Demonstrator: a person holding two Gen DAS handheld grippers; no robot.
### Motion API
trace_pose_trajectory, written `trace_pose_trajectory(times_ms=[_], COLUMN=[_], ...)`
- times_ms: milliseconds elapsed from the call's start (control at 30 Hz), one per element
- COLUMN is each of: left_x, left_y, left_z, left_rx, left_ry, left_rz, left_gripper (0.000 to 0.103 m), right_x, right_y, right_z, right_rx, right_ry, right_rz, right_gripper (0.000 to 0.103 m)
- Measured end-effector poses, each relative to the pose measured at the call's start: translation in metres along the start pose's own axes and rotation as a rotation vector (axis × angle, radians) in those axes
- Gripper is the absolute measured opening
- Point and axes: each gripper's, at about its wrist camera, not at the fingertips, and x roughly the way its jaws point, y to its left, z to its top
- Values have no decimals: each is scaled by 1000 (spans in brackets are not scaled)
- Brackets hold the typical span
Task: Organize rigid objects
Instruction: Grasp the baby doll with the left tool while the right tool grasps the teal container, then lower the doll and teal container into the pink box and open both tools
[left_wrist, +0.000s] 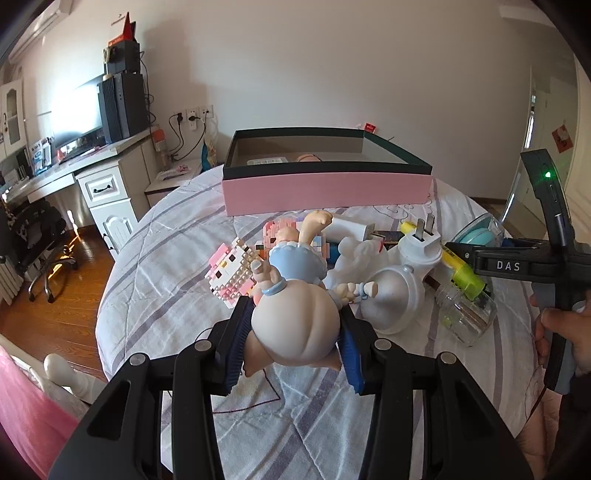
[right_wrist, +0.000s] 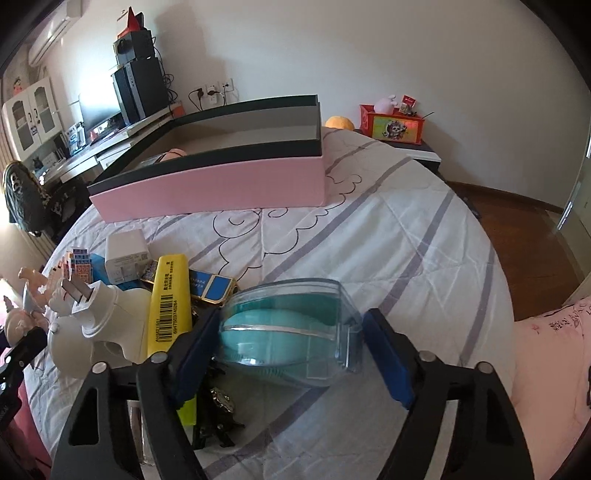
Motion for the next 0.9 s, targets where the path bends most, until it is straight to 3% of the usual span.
trace_pose_trajectory(times_ms=[333,533,733,900], left_x=[-11,-6,39,96], left_y=[-9,-13,-19,-28], left_z=[35,87,148,185], left_rx=[37,57,67,75], left_ry=[-66,-133,-125,-59], left_rz=[-9,-50,-102,-106], left_gripper=[45,45,45,44], right_x=[-32,-47,-35,8], right_y=[14,28,40,39], right_z=[6,45,101,144], right_rx=[-47,-78,-119,-128], right_ry=[-118,-197,-243,-198], right_rz=[24,87,99,84], right_gripper=[71,71,71,71])
